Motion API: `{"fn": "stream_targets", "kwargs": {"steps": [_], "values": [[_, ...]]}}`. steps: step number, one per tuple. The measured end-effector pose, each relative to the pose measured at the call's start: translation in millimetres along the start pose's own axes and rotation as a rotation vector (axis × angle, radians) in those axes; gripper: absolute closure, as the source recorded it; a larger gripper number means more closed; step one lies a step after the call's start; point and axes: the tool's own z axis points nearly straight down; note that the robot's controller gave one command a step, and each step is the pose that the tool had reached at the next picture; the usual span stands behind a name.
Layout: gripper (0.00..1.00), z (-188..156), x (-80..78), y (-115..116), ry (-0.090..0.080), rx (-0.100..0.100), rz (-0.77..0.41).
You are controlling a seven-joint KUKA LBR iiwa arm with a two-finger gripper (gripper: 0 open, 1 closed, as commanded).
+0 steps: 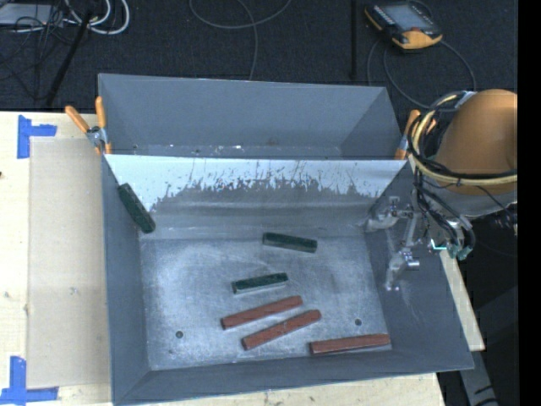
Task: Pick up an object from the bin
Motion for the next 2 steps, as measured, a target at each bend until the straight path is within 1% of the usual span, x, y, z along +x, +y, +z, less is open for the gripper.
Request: {"fn": "stream_targets", "kwargs": {"steps": [1,2], "values": [[0.00,-4.4,-1.7,0.4,-0.008,0.001,-0.003],[0.00,41.2,25.5,20.5,-0.014,0.003,-0.014]]}}
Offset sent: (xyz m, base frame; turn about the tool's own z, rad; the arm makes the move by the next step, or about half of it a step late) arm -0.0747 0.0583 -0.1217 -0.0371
